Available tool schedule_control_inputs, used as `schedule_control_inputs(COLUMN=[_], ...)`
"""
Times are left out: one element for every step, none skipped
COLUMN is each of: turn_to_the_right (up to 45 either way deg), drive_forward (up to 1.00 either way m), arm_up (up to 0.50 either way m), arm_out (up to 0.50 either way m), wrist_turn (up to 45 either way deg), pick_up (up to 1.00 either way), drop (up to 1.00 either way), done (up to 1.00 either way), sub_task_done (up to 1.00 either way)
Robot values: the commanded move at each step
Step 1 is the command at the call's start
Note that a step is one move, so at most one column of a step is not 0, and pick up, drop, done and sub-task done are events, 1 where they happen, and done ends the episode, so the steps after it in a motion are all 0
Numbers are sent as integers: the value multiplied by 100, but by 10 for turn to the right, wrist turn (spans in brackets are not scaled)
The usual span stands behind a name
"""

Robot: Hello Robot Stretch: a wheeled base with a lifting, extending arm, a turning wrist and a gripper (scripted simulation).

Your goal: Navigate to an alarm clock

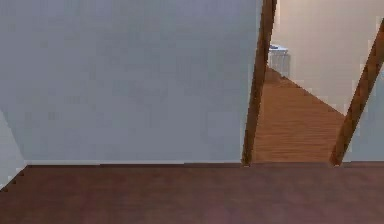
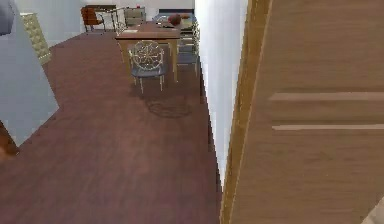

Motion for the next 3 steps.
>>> schedule_control_inputs(turn_to_the_right=[390, 0, 30], drive_forward=[0, 100, 0], arm_up=[0, 0, 0], arm_out=[0, 0, 0], wrist_turn=[0, 0, 0], pick_up=[0, 0, 0], drop=[0, 0, 0], done=[0, 0, 0], sub_task_done=[0, 0, 0])
